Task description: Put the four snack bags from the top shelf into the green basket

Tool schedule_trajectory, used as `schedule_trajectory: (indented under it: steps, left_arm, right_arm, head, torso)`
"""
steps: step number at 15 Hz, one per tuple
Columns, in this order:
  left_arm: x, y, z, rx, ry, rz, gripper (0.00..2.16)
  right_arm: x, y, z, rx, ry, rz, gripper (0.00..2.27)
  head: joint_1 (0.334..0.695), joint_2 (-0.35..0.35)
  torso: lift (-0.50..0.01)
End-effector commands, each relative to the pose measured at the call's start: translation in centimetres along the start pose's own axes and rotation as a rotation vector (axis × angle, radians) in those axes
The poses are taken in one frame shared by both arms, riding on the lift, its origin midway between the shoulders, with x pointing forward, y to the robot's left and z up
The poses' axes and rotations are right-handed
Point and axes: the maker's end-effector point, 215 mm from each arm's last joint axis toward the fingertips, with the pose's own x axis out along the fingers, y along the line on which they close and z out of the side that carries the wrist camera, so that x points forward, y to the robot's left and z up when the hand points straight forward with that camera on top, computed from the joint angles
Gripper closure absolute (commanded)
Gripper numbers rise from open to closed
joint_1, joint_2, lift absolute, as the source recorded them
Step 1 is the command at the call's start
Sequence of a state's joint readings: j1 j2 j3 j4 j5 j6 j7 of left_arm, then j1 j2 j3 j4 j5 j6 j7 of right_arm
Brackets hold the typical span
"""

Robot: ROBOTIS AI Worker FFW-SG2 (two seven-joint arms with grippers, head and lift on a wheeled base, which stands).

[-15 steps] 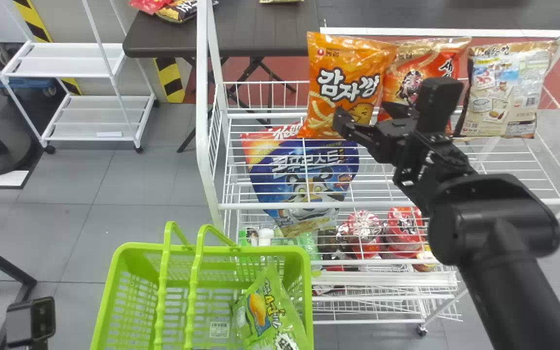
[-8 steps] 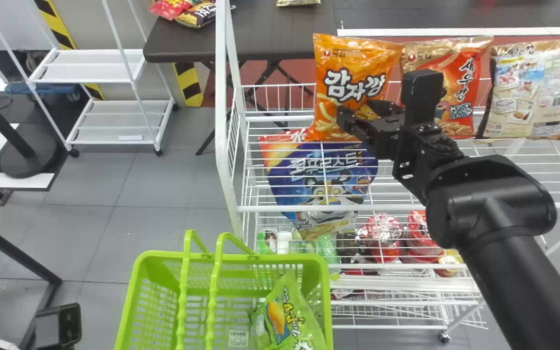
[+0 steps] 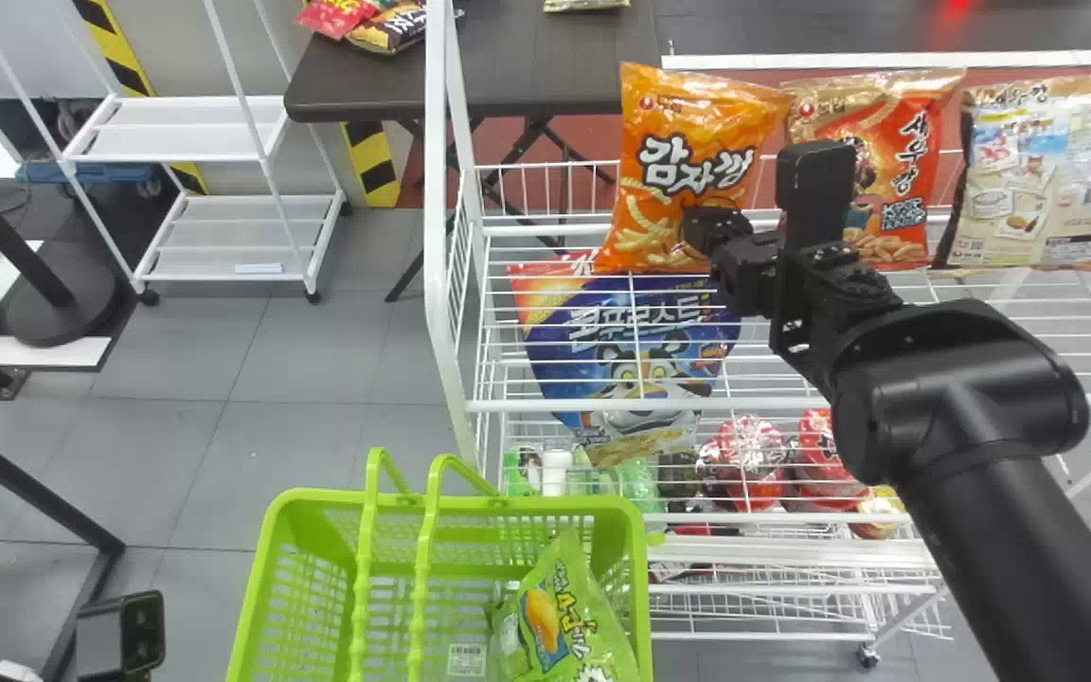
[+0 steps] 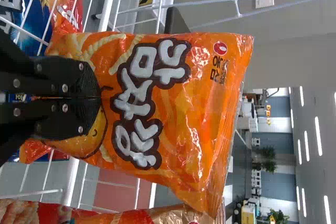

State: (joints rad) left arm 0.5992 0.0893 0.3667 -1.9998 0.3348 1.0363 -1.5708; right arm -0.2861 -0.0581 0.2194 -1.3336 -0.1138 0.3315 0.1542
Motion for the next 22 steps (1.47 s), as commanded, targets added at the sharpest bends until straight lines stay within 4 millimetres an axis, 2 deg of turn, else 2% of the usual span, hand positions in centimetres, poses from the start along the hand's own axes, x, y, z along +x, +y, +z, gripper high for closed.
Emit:
schedule_trajectory:
  steps: [1, 3, 4, 5, 7, 11, 13, 15, 17, 18, 19, 21, 22]
  left_arm:
    - [-0.2, 0.0, 0.1, 0.0, -0.003, -0.006, 2.15]
    - [-0.3, 0.1, 0.3, 0.0, -0.004, -0.003, 2.15]
    - [-0.3, 0.2, 0.4, -0.002, -0.005, -0.004, 2.15]
    - [-0.3, 0.4, 0.5, -0.001, -0.006, -0.004, 2.15]
    - [-0.4, 0.6, 0.9, 0.0, -0.01, -0.002, 2.15]
    - [-0.4, 0.8, 1.6, 0.007, -0.019, -0.004, 2.15]
    - [-0.3, 1.0, 2.1, 0.013, -0.02, -0.006, 2.15]
    - [0.1, 1.0, 2.3, 0.016, -0.017, -0.012, 2.15]
    - [0.3, 1.0, 2.3, 0.017, -0.015, -0.015, 2.15]
    - [0.3, 1.0, 2.3, 0.017, -0.015, -0.015, 2.15]
    - [0.3, 1.0, 2.3, 0.017, -0.015, -0.015, 2.15]
    - [0.2, 1.0, 2.3, 0.016, -0.015, -0.012, 2.15]
    - [0.1, 1.0, 2.3, 0.016, -0.014, -0.011, 2.15]
  right_arm:
    - [-1.2, 0.4, 0.4, 0.009, -0.029, 0.009, 2.26]
    - [-2.7, 0.8, 1.6, 0.004, -0.067, 0.017, 2.26]
    - [-3.8, 1.1, 1.9, 0.015, -0.079, 0.03, 2.26]
    - [-5.1, 1.1, 2.9, 0.017, -0.103, 0.026, 2.26]
    - [-8.5, 2.3, 2.4, 0.046, -0.077, 0.041, 2.26]
    - [-17.1, 6.9, 0.2, 0.11, -0.002, 0.126, 2.26]
    - [-21.4, 10.1, -1.0, 0.142, 0.02, 0.199, 2.26]
    - [-24.3, 13.8, -1.7, 0.186, 0.027, 0.29, 2.26]
    - [-25.7, 16.8, -3.1, 0.268, 0.053, 0.373, 2.26]
    - [-26.1, 18.8, -4.4, 0.303, 0.081, 0.421, 2.26]
    - [-26.2, 20.0, -5.2, 0.321, 0.089, 0.445, 2.26]
    - [-26.4, 22.4, -8.2, 0.356, 0.15, 0.481, 2.26]
    - [-26.6, 23.1, -9.5, 0.38, 0.175, 0.494, 2.26]
  head:
    - [0.695, 0.068]
    - [0.695, 0.071]
    - [0.695, 0.072]
    - [0.695, 0.074]
    - [0.695, 0.076]
    - [0.695, 0.096]
    - [0.695, 0.113]
    - [0.695, 0.137]
    - [0.695, 0.197]
    - [0.695, 0.216]
    - [0.695, 0.235]
    - [0.695, 0.288]
    - [0.695, 0.34]
  torso:
    - [0.0]
    - [0.0]
    - [0.0]
    - [0.0]
    - [0.0]
    - [0.0]
    - [0.0]
    - [0.0]
    - [0.0]
    - [0.0]
    - [0.0]
    - [0.0]
    - [0.0]
